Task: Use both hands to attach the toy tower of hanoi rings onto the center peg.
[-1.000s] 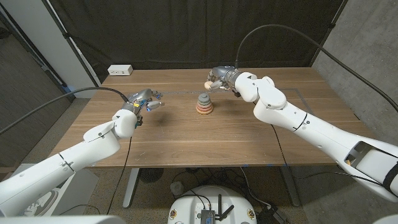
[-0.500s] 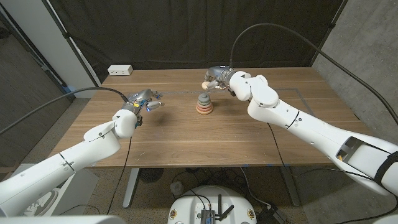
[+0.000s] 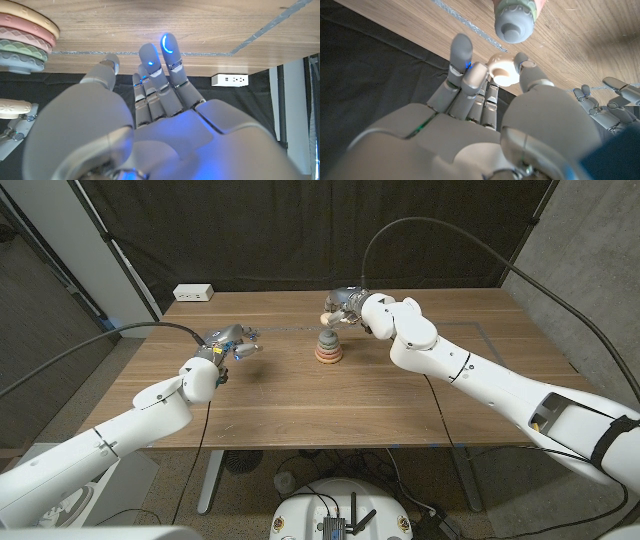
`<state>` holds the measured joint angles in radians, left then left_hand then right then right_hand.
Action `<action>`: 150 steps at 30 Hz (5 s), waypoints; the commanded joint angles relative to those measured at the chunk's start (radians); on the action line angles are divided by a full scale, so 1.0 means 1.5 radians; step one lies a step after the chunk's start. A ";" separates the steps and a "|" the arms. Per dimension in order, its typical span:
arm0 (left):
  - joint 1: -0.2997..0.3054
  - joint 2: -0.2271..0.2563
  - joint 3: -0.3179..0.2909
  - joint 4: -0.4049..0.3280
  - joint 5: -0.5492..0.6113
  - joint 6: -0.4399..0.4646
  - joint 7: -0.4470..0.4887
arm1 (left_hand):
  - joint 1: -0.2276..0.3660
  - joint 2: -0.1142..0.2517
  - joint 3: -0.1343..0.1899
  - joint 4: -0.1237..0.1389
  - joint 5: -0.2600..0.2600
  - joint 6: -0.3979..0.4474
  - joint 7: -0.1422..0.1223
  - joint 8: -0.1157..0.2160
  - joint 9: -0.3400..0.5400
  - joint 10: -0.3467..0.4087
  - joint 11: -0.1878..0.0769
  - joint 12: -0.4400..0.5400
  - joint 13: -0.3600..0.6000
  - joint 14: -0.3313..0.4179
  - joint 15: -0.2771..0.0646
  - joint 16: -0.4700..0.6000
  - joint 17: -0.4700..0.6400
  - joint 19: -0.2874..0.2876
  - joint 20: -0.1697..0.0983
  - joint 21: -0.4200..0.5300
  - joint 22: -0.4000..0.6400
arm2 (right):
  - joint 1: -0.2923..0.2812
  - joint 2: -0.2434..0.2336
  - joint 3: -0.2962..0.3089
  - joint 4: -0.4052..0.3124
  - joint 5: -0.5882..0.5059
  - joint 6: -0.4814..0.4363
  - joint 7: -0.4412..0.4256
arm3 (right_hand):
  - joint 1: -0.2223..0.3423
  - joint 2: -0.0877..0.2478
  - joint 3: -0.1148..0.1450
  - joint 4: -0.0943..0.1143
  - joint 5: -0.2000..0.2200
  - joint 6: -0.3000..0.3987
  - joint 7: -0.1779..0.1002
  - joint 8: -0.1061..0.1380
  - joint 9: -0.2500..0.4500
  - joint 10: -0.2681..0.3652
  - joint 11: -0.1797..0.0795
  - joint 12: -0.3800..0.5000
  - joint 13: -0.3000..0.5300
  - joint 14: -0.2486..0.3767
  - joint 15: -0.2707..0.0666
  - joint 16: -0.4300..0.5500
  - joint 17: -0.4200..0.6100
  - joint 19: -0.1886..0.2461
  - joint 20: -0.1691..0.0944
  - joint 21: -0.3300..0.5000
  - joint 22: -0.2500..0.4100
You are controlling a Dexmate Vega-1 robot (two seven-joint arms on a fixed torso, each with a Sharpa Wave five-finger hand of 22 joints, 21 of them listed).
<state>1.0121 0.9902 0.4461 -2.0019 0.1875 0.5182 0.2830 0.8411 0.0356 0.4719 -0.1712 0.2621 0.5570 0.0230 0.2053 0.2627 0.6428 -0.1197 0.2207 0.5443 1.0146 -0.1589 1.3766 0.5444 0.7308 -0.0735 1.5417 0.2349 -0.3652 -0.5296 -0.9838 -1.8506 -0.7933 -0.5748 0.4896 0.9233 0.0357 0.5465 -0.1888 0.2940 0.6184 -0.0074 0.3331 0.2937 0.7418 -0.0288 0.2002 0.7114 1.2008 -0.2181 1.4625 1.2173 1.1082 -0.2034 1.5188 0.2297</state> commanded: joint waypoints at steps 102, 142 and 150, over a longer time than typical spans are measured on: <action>0.002 0.005 -0.004 0.027 -0.030 -0.031 -0.005 | -0.003 0.004 0.019 0.001 -0.006 0.000 0.005 -0.002 0.005 -0.001 0.000 -0.004 0.003 -0.005 -0.040 0.016 -0.005 0.000 -0.089 0.006 0.004 | 0.067 0.047 -0.097 0.116 -0.023 -0.035 0.053 | -0.040 -0.032 0.001 0.019 0.003 -0.033 -0.030 -0.033 0.007 -0.032 -0.058 -0.015 -0.016 -0.027 -0.001 -0.019 -0.002 -0.010 -0.011 -0.010 -0.011; 0.013 0.006 -0.009 0.019 -0.029 -0.024 0.007 | -0.006 0.005 0.020 0.002 -0.007 0.002 0.003 0.000 0.007 0.004 -0.006 -0.001 0.004 -0.005 -0.040 0.019 -0.005 0.002 -0.089 0.005 0.003 | 0.047 0.026 -0.076 0.076 -0.031 -0.034 0.059 | -0.083 -0.067 -0.005 0.024 -0.006 -0.097 -0.026 -0.069 0.000 -0.115 -0.035 -0.011 -0.052 -0.048 -0.001 -0.047 -0.006 -0.021 -0.012 -0.019 -0.010; 0.019 0.009 -0.013 0.013 -0.029 -0.022 0.011 | -0.006 0.006 0.021 0.001 -0.007 0.003 0.003 0.001 0.007 0.004 -0.004 -0.002 0.002 -0.005 -0.040 0.019 -0.006 0.002 -0.089 0.006 0.003 | 0.032 0.013 -0.062 0.049 -0.037 -0.040 0.054 | -0.086 -0.070 -0.004 0.023 -0.006 -0.105 -0.025 -0.073 -0.001 -0.133 -0.028 -0.014 -0.058 -0.049 -0.001 -0.050 -0.005 -0.023 -0.012 -0.020 -0.009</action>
<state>1.0259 0.9974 0.4373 -1.9703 0.1474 0.4812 0.2871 0.8371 0.0395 0.4967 -0.1711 0.2544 0.5537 0.0263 0.2053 0.2721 0.6447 -0.1230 0.2128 0.5467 1.0073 -0.1588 1.4009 0.5328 0.7308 -0.0734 1.5468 0.2386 -0.2963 -0.4890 -1.0951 -1.7344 -0.8330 -0.6219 0.5682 0.8055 -0.0658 0.5376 -0.1505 0.2903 0.4676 -0.0452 0.2279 0.2923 0.5533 -0.0732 0.1770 0.6256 1.1327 -0.2179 1.3898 1.2081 1.0809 -0.1908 1.4900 0.2116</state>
